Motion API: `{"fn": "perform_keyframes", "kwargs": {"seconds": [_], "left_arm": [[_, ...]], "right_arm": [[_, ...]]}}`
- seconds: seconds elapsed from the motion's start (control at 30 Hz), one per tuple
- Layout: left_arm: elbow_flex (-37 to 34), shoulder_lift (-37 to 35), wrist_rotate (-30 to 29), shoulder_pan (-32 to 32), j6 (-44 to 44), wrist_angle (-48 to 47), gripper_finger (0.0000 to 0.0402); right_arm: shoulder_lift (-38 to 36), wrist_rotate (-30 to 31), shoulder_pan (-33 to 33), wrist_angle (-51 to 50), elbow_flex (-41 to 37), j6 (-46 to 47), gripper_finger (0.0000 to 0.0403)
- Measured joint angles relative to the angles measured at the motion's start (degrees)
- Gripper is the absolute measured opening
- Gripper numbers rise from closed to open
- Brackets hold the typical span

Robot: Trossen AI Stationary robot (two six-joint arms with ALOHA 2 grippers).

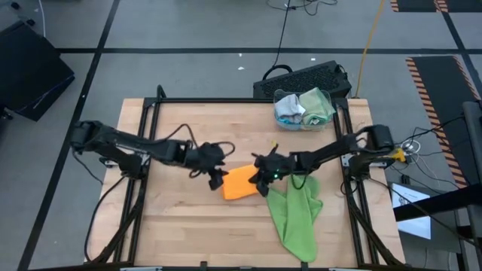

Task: Fold microfiber towels
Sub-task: Fold the yellow microfiber towel, then put the yellow microfiber towel into the transparent bin

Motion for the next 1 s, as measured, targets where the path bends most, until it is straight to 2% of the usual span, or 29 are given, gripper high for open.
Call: {"fn": "perform_keyframes", "kwargs": {"seconds": [0.1, 0.23, 0.43, 0.6, 0.73, 0.87, 1.0], "left_arm": [[0.1, 2.6, 6.7, 3.6, 4.0, 3.8, 0.0207], [0.1, 7.5, 12.2, 5.9, 9.5, 9.9, 0.0235], [0.0, 17.2, 16.0, 7.3, 11.7, 12.5, 0.0281], [0.0, 22.7, 15.6, 7.3, 11.3, 14.3, 0.0282], [0.0, 22.5, 16.9, 7.2, 10.1, 14.7, 0.0275], [0.0, 17.8, 17.6, 7.2, 5.8, 13.5, 0.0274], [0.0, 15.2, 11.7, 7.2, 4.3, 10.4, 0.0283]], "right_arm": [[3.5, 0.1, 0.3, -0.5, 0.0, 0.9, 0.0000], [5.5, 0.1, -0.3, -0.2, 0.0, 1.7, 0.0000], [2.8, -2.8, -1.0, -1.9, 0.0, -0.3, 0.0000], [-3.7, -2.9, -1.0, -7.3, 0.0, -3.0, 0.0000], [-9.7, -2.9, -1.3, -13.7, 0.0, -5.2, 0.0000], [-15.5, -2.9, -1.6, -19.4, 0.0, -7.0, 0.0000], [-19.7, -3.0, -1.8, -23.3, 0.0, -8.5, 0.0000]]}}
